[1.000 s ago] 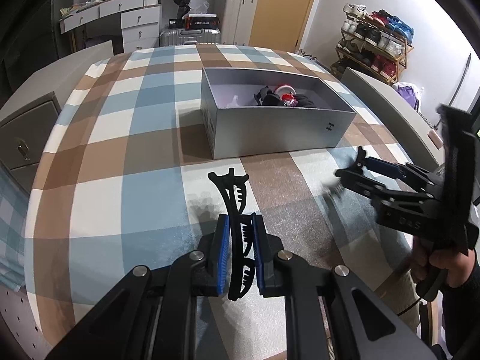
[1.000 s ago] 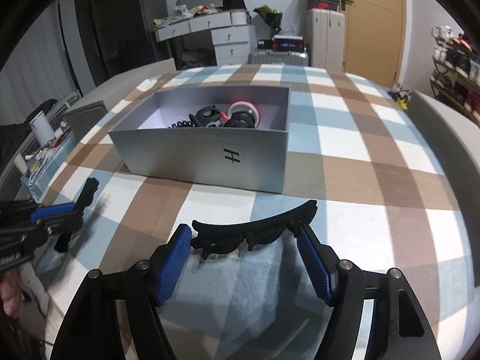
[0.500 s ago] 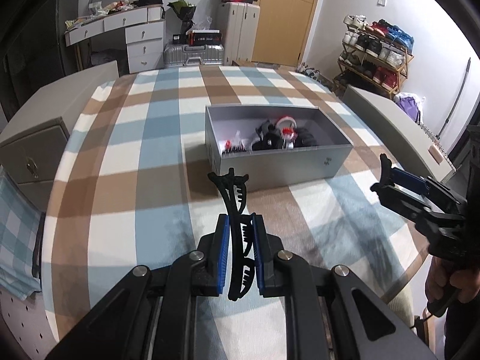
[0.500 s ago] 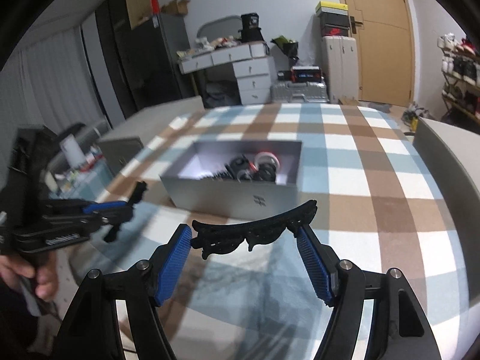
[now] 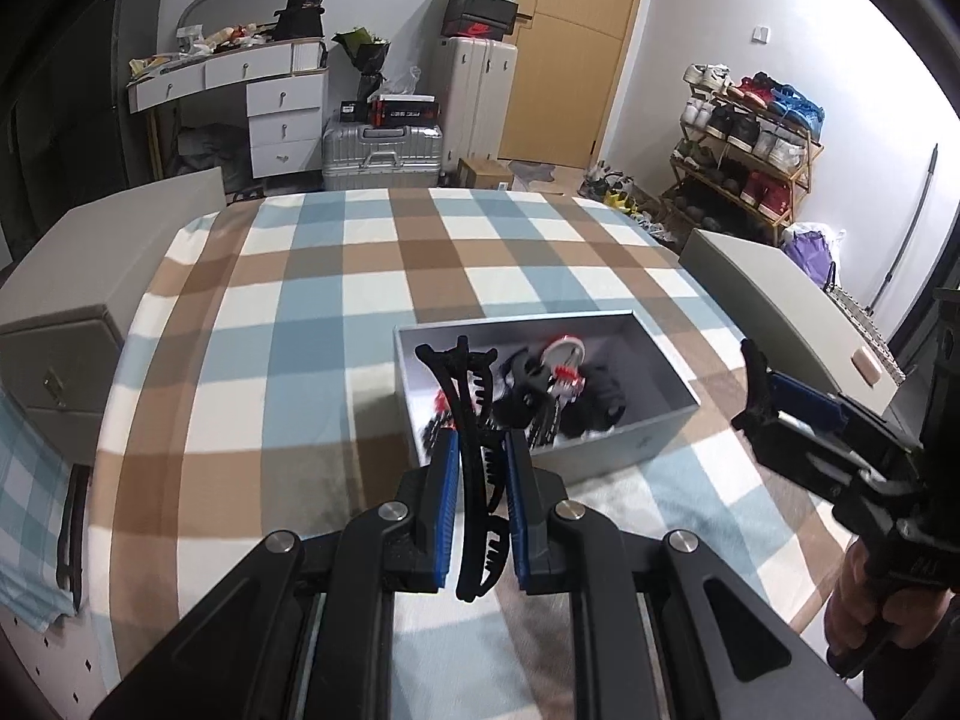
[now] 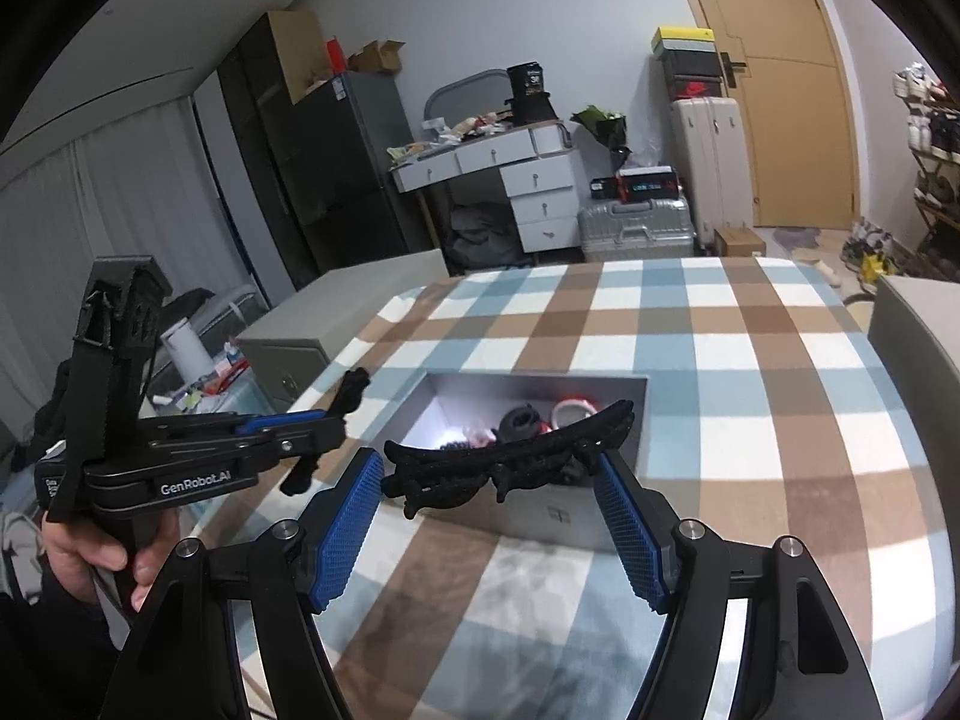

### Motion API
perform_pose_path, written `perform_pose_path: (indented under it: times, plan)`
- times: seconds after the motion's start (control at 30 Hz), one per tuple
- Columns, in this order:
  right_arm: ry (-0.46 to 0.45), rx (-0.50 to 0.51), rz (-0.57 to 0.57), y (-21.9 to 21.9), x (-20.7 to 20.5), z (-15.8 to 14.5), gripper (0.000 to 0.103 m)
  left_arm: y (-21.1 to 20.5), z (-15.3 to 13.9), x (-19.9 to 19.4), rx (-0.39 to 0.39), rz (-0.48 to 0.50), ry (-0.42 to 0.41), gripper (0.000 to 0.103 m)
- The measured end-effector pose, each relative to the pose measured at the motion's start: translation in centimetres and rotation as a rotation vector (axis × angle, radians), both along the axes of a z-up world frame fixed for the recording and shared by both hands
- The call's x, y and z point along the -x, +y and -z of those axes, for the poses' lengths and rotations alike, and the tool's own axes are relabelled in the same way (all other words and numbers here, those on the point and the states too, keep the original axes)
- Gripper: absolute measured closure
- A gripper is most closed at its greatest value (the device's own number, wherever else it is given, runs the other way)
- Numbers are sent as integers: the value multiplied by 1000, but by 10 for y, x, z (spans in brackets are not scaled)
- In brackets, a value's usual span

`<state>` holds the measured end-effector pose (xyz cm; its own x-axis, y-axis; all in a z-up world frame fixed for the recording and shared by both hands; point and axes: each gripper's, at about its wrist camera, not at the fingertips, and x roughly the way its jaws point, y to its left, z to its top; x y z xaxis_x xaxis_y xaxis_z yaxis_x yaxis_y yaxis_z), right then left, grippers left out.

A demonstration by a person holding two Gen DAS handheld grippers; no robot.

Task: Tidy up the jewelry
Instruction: 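Carry both black combs with the left and right tools over the box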

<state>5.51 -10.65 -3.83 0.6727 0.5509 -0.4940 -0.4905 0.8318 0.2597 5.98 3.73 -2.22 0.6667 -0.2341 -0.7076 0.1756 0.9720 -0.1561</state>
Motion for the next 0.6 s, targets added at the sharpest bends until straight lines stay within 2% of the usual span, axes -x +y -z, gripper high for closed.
perform_pose_path:
  times: [0.6]
  plan:
    - [-25,-29,-12,8,-54,-7,31,-23,-1,-51,44,59,30,93]
